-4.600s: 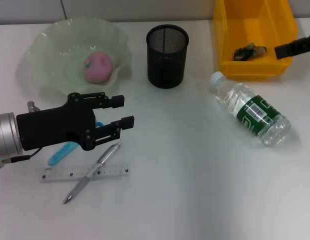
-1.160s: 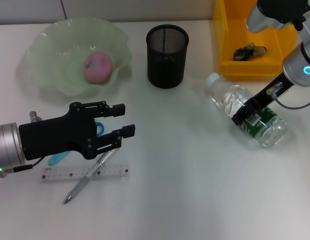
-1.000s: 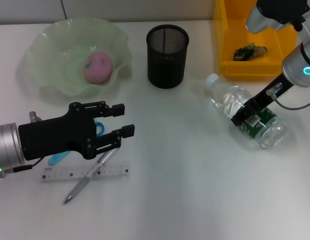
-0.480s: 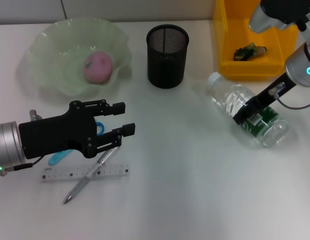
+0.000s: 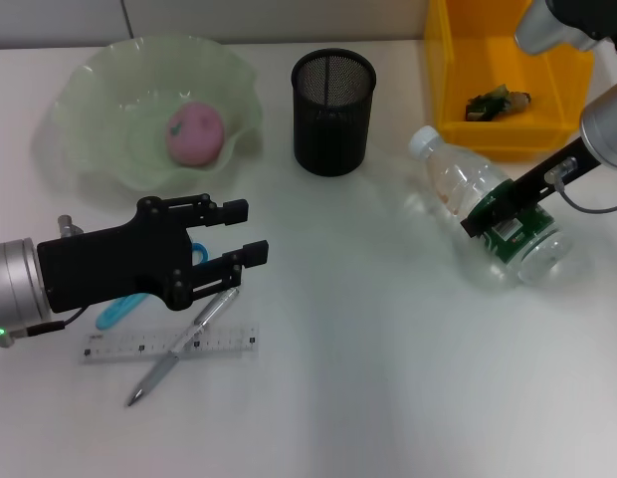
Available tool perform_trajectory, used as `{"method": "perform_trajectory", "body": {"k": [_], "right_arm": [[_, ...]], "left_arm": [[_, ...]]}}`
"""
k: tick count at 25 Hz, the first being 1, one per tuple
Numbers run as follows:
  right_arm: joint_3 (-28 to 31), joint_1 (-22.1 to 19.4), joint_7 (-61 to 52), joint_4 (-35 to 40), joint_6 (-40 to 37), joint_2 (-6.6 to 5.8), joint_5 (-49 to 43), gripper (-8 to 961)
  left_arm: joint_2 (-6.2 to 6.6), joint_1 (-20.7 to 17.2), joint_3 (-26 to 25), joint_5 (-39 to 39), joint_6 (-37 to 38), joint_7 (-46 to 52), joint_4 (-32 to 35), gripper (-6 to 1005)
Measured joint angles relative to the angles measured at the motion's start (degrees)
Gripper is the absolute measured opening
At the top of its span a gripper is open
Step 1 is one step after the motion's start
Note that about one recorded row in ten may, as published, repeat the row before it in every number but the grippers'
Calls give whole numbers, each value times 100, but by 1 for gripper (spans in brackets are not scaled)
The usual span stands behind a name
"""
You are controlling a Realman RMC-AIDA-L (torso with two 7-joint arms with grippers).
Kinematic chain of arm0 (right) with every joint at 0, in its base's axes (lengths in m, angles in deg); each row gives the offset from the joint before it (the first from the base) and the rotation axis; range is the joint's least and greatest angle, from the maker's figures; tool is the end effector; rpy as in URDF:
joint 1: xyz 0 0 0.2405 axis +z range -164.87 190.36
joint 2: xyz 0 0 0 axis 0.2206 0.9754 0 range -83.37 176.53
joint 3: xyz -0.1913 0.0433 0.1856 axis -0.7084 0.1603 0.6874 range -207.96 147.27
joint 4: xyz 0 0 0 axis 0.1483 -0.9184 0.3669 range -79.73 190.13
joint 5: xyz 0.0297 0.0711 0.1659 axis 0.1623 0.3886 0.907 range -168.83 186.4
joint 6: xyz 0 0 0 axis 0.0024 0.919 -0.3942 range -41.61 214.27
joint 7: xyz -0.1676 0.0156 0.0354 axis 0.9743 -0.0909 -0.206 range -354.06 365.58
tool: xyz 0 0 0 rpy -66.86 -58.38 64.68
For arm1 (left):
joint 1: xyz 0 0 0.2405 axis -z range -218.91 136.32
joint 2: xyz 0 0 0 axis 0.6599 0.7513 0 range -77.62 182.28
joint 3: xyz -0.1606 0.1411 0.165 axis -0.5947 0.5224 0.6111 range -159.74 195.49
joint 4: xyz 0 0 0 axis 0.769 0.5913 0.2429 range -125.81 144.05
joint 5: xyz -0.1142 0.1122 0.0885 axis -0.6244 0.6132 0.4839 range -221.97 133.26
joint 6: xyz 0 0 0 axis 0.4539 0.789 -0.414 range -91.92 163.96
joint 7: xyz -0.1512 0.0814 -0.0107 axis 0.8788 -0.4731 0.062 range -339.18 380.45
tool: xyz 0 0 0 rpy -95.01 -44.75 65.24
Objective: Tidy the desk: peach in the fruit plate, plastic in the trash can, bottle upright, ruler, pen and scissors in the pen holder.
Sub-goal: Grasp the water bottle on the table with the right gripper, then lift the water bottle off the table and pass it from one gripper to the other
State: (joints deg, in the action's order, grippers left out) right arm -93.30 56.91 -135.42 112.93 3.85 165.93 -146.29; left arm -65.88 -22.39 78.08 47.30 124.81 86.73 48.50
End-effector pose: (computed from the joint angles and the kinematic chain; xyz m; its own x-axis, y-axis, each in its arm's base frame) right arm 0.2318 0.3840 -0.0294 0.6505 -0.7487 0.1279 -0.6288 -0.6253 -0.4621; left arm -0.2468 0.2799 -0.0382 0.7900 0.1599 0.5919 0.3260 -0.9272 -0.1847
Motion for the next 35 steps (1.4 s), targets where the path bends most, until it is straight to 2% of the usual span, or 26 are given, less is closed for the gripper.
{"method": "perform_trajectory", "body": {"k": [9, 18, 28, 35], "right_arm": [[-611, -930, -18, 1282, -102, -1, 798, 750], [-637, -1857, 278, 2347, -220, 0, 1835, 750], [-560, -2548, 1230, 2645, -70, 1, 2999, 750], [-559, -2981, 2573, 2484, 239, 11, 4172, 750]], "left_arm": [[0, 15, -59, 0, -2, 0, 0, 520], [-1, 77, -75, -1, 34, 29, 8, 520], [-9, 166, -123, -392, 261, 80, 15, 520], [-14, 306, -133, -695, 409, 408, 8, 520]]}}
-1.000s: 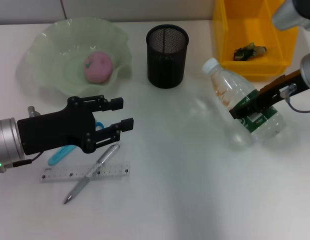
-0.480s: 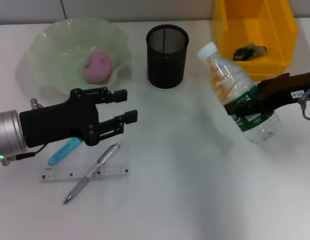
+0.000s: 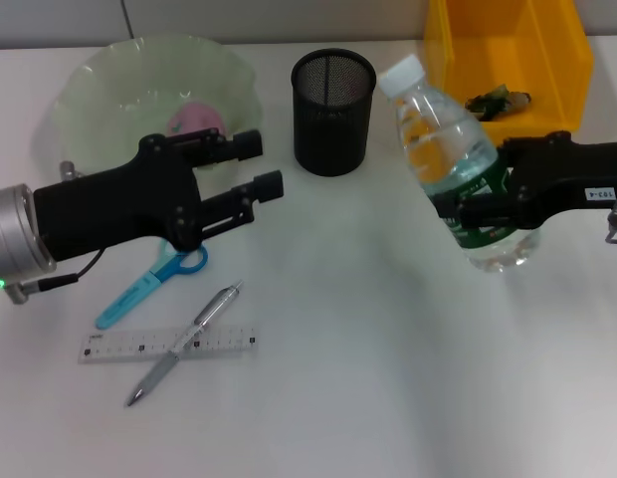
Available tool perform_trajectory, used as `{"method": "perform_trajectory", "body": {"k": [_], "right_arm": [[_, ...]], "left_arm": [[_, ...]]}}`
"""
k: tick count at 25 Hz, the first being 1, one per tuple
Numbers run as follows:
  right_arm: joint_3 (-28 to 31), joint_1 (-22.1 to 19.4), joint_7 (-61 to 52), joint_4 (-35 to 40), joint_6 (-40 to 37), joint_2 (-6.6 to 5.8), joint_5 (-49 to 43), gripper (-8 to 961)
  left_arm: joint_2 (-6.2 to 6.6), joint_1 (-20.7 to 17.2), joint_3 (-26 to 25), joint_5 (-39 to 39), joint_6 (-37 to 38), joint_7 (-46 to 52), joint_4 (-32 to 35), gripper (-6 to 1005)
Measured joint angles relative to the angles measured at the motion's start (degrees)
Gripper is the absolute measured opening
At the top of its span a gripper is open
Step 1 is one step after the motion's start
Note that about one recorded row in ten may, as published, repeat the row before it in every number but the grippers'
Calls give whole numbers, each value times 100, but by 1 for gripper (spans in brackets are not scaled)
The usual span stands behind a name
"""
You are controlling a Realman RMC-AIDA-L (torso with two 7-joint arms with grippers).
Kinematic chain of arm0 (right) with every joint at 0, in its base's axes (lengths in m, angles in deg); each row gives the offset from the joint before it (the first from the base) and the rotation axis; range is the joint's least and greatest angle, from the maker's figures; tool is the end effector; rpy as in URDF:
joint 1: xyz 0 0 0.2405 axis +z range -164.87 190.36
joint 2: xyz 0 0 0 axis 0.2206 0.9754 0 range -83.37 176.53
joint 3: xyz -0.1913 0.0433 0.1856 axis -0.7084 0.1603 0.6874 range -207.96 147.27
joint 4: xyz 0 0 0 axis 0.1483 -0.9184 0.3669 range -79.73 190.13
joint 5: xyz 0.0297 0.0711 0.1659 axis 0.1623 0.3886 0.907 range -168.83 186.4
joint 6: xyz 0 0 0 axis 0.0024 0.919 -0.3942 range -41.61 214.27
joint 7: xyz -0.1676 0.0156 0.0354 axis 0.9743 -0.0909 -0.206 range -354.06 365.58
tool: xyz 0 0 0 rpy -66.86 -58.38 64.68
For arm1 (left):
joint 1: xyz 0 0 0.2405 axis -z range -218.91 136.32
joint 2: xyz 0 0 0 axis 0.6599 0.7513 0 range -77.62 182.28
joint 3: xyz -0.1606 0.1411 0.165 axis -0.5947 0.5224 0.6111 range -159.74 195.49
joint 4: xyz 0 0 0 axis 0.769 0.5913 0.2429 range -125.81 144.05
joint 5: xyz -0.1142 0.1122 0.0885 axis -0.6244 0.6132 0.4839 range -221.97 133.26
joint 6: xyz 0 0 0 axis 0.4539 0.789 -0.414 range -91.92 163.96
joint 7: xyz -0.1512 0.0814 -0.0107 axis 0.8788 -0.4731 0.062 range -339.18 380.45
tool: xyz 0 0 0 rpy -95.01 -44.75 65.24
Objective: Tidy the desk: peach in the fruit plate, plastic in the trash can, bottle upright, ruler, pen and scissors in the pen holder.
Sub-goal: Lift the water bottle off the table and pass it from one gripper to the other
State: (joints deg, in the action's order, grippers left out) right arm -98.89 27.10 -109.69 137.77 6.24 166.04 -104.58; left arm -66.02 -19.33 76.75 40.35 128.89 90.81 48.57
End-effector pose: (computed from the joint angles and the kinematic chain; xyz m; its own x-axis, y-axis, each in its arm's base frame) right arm 0.2126 0.3073 -0.0003 0.8567 -0.4001 -0.3255 -0.4952 -0.8146 -0.3021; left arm -0.2131 0.2949 -0.0199 0.6863 0.1334 0.7150 0.3262 -0.9351 -0.1386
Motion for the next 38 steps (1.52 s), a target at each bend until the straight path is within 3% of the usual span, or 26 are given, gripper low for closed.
{"method": "perform_trajectory", "body": {"k": [12, 19, 28, 38], "right_arm": [[-50, -208, 3010, -1565, -13, 1, 2213, 750], [-18, 33, 4654, -2987, -450, -13, 3225, 751], [-46, 590, 5832, -4540, -779, 2, 3879, 751], [-132, 1000, 6084, -5219, -850, 13, 4052, 751]], "left_arm": [[-12, 286, 8, -274, 144, 561, -4, 521], [-16, 425, 16, -451, 324, 886, -7, 521], [-38, 569, 69, -667, 537, 1005, -178, 525], [-39, 702, 70, -667, 602, 956, -446, 527]]}}
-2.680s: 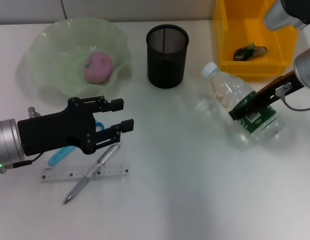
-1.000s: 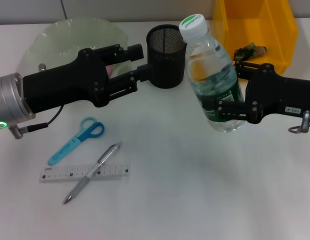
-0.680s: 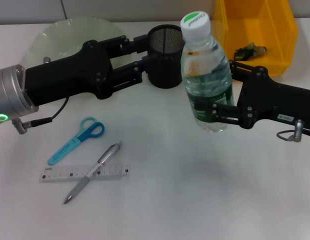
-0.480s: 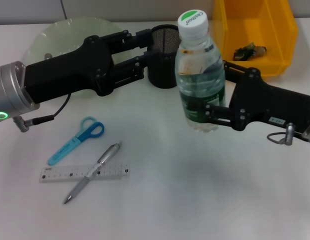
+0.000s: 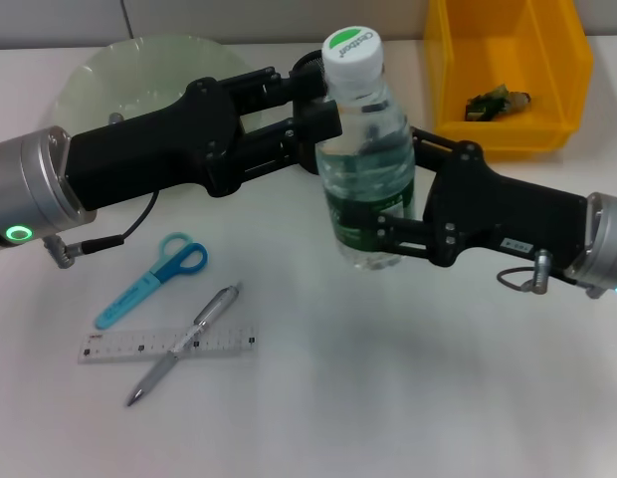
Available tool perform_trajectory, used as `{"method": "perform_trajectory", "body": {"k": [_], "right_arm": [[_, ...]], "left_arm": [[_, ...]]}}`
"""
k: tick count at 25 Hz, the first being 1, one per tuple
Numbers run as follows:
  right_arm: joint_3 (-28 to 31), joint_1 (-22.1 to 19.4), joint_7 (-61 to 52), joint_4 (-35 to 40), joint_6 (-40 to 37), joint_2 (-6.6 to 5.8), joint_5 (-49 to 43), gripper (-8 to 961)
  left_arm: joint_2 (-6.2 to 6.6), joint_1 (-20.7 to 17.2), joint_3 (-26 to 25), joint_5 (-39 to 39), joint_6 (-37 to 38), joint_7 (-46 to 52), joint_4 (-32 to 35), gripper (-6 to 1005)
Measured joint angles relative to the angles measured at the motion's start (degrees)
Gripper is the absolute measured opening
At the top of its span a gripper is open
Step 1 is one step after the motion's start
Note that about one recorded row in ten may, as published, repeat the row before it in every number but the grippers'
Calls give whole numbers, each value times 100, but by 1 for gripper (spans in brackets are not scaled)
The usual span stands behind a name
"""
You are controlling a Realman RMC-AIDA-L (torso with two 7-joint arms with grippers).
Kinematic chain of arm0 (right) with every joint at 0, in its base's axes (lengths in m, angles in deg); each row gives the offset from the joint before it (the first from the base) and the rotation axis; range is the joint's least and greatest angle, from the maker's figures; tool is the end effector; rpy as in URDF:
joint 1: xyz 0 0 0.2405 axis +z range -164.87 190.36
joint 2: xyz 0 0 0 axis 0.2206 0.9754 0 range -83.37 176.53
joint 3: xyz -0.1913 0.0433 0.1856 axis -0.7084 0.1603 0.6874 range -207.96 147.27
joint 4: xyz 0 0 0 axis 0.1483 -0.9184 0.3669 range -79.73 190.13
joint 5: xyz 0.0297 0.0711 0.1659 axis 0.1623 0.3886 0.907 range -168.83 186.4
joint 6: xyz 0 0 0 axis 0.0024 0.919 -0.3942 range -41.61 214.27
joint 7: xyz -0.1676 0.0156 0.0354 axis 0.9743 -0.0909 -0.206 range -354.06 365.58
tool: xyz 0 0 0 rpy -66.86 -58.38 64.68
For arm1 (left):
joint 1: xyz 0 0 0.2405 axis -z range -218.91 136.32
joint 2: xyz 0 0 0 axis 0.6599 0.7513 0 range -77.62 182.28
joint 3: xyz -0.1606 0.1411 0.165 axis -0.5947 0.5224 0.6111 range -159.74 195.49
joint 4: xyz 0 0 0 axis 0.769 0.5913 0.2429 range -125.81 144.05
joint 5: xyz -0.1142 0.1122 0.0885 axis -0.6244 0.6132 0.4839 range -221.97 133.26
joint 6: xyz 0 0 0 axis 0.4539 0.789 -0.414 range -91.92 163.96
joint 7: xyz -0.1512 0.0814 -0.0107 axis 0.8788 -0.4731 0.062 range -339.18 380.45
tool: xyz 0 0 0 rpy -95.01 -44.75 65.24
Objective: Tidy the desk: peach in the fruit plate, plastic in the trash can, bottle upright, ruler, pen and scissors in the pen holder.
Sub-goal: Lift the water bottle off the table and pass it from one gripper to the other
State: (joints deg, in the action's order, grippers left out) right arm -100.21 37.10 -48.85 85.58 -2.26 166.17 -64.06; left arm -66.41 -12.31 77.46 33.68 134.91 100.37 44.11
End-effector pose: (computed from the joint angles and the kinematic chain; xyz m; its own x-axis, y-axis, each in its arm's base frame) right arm 0.1965 0.2937 -0.0526 0.6703 -0.0053 -0.7420 -0.2393 -0.9481 -0.2095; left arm -0.1645 0.3042 -0.0145 0.5311 0.2455 0.8109 0.3035 -0.9487 0.0885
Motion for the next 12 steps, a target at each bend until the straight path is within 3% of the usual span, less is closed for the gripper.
{"method": "perform_trajectory", "body": {"k": [12], "right_arm": [[-313, 254, 7, -224, 33, 28, 78, 751]], "left_arm": [[-9, 34, 0, -3, 15, -12, -146, 530]]}}
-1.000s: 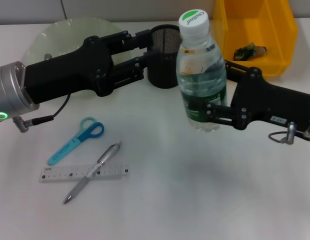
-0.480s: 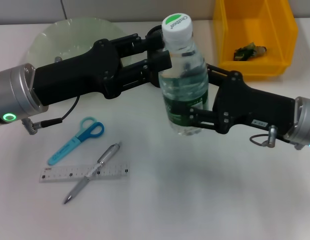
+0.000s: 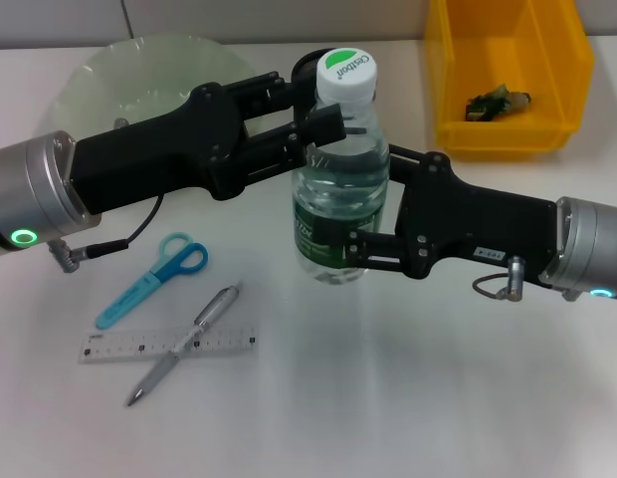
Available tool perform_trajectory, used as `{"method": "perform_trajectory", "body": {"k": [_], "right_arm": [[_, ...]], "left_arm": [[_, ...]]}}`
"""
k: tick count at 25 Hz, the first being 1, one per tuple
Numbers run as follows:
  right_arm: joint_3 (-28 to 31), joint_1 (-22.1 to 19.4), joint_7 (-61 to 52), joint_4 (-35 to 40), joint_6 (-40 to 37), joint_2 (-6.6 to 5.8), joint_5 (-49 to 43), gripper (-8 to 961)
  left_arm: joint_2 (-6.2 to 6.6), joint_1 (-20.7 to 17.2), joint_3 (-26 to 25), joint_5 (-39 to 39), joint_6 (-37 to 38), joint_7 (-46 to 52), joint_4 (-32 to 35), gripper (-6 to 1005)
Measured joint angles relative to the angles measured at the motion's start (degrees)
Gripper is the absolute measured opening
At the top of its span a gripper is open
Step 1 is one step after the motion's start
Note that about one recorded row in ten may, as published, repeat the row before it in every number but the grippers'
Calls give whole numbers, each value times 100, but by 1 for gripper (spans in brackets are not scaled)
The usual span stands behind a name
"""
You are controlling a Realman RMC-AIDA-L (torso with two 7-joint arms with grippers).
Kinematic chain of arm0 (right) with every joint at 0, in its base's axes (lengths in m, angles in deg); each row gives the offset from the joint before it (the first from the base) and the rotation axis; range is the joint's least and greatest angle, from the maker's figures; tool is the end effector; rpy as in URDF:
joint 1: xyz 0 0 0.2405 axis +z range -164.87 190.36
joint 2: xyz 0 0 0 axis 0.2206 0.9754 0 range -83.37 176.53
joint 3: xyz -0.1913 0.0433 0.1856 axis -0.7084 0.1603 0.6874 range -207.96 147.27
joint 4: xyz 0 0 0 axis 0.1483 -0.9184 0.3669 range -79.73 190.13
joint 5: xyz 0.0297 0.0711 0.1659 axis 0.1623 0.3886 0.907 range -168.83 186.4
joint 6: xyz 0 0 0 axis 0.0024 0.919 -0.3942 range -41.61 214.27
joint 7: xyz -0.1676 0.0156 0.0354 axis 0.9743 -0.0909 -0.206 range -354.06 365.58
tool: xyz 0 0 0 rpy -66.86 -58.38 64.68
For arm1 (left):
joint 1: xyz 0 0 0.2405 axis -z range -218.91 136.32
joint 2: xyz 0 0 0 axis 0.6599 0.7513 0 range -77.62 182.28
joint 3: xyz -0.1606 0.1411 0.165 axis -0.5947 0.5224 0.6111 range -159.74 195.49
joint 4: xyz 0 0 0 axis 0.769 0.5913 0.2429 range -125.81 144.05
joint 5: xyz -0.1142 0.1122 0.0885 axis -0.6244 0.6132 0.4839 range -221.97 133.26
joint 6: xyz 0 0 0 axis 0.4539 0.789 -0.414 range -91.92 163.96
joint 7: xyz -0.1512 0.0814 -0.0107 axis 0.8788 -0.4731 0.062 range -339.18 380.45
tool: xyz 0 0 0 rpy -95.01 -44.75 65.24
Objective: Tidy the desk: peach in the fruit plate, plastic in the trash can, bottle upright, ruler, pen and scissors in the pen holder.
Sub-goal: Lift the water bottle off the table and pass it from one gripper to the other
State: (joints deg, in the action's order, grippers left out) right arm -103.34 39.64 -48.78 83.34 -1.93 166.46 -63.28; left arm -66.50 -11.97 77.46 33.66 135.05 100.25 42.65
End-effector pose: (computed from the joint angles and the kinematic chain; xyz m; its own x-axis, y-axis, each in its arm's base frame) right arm 0.1856 0.2930 -0.0655 0.6750 -0.0254 -0.7374 -0.2078 -0.9655 -0.1570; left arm -0.1650 0.3035 -0.0174 0.5217 0.2636 0.8114 0.3124 -0.9440 0.1058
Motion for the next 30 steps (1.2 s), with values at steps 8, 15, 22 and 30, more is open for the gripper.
{"method": "perform_trajectory", "body": {"k": [8, 15, 22, 30], "right_arm": [[-53, 27, -90, -11, -50, 2, 136, 751], [-61, 2, -418, 18, -83, -22, 138, 751], [-58, -24, -440, 49, -105, -26, 122, 751], [-55, -28, -423, 52, -237, -27, 103, 750]], "left_arm": [[5, -44, 1, 3, 16, -23, -4, 525], [38, -79, 0, 57, 140, -146, 32, 545], [66, -93, 1, 90, 193, -296, 119, 575], [63, -40, -15, 472, 166, -241, 352, 608]]}}
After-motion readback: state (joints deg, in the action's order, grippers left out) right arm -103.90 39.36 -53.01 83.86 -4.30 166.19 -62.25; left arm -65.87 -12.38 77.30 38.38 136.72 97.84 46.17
